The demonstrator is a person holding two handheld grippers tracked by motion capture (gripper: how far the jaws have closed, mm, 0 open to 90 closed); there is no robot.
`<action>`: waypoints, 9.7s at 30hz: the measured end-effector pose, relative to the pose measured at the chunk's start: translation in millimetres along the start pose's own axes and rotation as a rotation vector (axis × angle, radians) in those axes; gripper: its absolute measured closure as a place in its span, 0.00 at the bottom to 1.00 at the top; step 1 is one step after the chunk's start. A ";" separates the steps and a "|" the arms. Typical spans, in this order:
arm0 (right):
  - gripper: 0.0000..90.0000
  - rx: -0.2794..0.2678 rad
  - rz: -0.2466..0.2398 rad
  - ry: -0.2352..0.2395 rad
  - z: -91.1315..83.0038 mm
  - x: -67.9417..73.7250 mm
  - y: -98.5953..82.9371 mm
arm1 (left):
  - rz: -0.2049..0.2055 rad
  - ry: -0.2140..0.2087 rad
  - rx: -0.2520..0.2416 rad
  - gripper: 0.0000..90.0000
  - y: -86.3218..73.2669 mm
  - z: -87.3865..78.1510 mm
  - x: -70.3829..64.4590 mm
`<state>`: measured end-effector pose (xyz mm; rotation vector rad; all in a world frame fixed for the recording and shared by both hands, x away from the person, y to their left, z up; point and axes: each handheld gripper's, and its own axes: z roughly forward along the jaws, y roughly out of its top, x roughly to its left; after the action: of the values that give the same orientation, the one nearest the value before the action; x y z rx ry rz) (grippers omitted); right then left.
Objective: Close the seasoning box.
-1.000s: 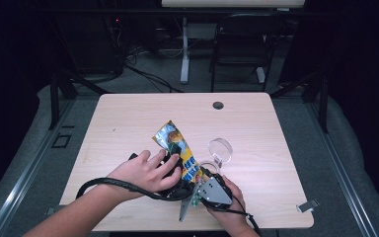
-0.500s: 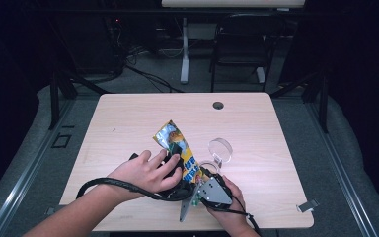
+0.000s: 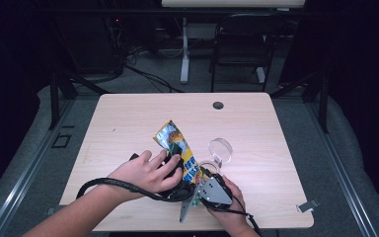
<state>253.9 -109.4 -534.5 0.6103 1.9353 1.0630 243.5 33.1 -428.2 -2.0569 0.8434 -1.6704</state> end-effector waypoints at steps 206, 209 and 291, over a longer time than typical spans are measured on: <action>0.61 -0.010 0.003 -0.014 -0.4 -10.1 -4.1 | -1.125 -0.462 -0.372 0.96 -18.2 48.8 -125.6; 0.61 -0.010 0.007 -0.013 -0.3 -10.7 -4.4 | -1.141 -0.466 -0.384 0.96 -20.2 50.1 -126.4; 0.59 -0.005 0.053 0.017 -2.3 -17.7 -6.6 | -1.883 -0.700 -0.566 0.53 -89.8 67.3 -204.6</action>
<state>261.4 -126.6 -531.8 0.6543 1.9400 1.1091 303.3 227.2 -543.1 -3.7252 -1.5161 -0.7173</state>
